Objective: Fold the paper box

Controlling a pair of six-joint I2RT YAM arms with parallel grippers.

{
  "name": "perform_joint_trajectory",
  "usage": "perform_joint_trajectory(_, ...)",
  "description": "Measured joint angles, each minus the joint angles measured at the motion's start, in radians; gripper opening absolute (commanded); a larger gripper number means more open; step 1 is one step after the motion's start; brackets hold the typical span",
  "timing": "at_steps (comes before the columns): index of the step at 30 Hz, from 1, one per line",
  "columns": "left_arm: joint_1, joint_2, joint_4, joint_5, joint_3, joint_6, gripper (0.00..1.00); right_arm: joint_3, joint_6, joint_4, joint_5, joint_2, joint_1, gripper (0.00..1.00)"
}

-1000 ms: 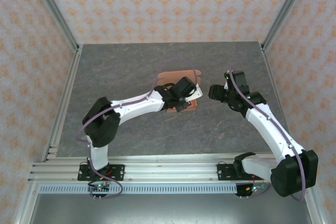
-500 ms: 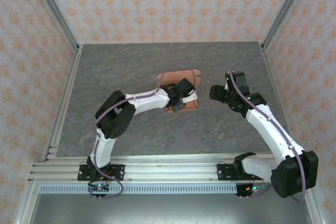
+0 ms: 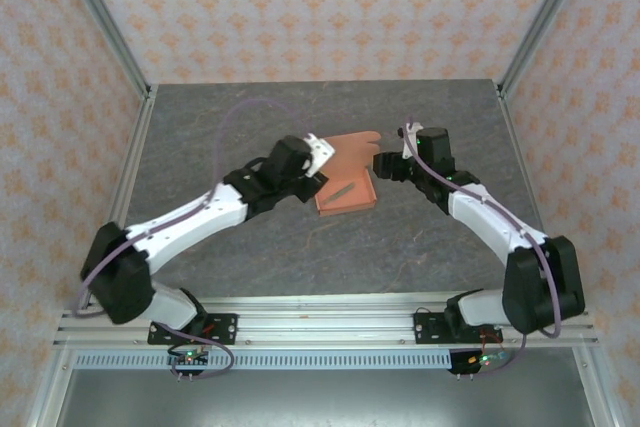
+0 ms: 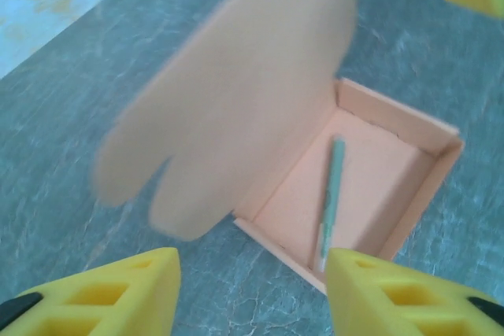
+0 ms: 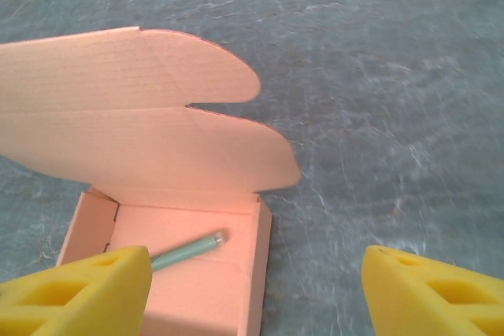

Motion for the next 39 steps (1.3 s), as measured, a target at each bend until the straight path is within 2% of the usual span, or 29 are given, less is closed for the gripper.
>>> perform_joint_trajectory(2, 0.079, -0.067, 0.049, 0.036, -0.094, -0.071, 0.67, 0.003, -0.080, 0.048, -0.072, 0.047, -0.032, 0.71)
perform_joint_trajectory(5, 0.193, -0.095, 0.104, 0.090, -0.199, -0.149, 0.71, 0.012, -0.183, 0.084, -0.163, 0.108, -0.075, 0.71)
perform_joint_trajectory(11, 0.290, 0.009, 0.180, 0.222, -0.219, -0.182, 0.75, 0.098, -0.397, 0.050, -0.302, 0.203, -0.102, 0.70)
perform_joint_trajectory(20, 0.304, 0.089, 0.311, 0.325, -0.218, -0.154, 0.76, 0.197, -0.586, 0.016, -0.327, 0.307, -0.103, 0.67)
perform_joint_trajectory(33, 0.304, 0.195, 0.352, 0.372, -0.166, -0.111, 0.77, 0.307, -0.701, -0.055, -0.393, 0.415, -0.109, 0.63)
perform_joint_trajectory(39, 0.304, 0.243, 0.375, 0.383, -0.131, -0.101, 0.70, 0.342, -0.727, -0.090, -0.428, 0.443, -0.109, 0.55)
